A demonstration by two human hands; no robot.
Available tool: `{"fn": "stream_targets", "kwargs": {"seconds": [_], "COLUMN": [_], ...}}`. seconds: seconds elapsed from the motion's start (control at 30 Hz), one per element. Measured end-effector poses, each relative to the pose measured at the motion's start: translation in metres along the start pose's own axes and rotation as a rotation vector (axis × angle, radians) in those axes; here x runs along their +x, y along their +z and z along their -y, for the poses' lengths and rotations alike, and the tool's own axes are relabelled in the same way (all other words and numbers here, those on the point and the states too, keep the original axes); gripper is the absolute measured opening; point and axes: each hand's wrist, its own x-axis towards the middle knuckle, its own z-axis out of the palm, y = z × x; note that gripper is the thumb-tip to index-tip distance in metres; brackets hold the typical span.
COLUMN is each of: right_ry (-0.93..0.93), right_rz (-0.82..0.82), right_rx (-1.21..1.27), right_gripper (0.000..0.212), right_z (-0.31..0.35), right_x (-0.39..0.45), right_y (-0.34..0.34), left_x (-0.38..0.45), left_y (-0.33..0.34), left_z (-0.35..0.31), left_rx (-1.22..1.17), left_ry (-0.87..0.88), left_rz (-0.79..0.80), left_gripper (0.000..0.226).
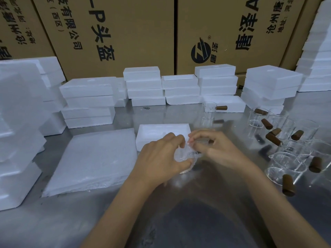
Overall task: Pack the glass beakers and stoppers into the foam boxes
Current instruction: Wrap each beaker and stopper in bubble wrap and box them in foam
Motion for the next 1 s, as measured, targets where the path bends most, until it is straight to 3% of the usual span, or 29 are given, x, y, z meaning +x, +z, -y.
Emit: {"fn": "stream_targets", "kwargs": {"seconds": [0.2,0.37,0.53,0.67,0.73,0.8,0.9,1.0], "right_ry": [0.103,0.129,0.224,0.226,0.198,0.169,0.078,0.002], "right_rz": [-0.019,-0.195,-0.073,-0.095,-0.121,-0.094,-0.009,-0.001], "right_rx": [0.071,0.124,0.037,0.127,0.184,0.128,-0.178,-0.315], "right_gripper": [0.012,0.028,0.045,0.036,0.055,0.063,0.05,0.032], "right_z": [-0.003,-0.009,-0.025,-0.029,-0.028,-0.028,-0.033,-0.035], "right_x": [0.002,0.006,0.006,0.009,0.009,0.007,0.005,0.004], "right_y": [0.003,0.0,0.002,0.005,0.003,0.005,0.014,0.022], "left_x": [0.0,-0.001,-0.002,0.002,0.008,0.012,0.012,0.01], "left_y": [0.009,0.01,0.012,0.012,0.004,-0.005,-0.011,-0.008], "left_z": [0.001,0.002,0.004,0.01,0.016,0.024,0.04,0.05], "left_rx": [0.032,0.065,0.011,-0.223,-0.331,-0.366,-0.398,-0.418], "left_ry": [0.059,0.078,0.075,-0.067,-0.151,-0.215,-0.248,-0.234], "left_rz": [0.12,0.125,0.047,0.082,-0.03,-0.239,-0.474,-0.515], "left_gripper": [0.042,0.042,0.033,0.031,0.024,0.026,0.032,0.045]}}
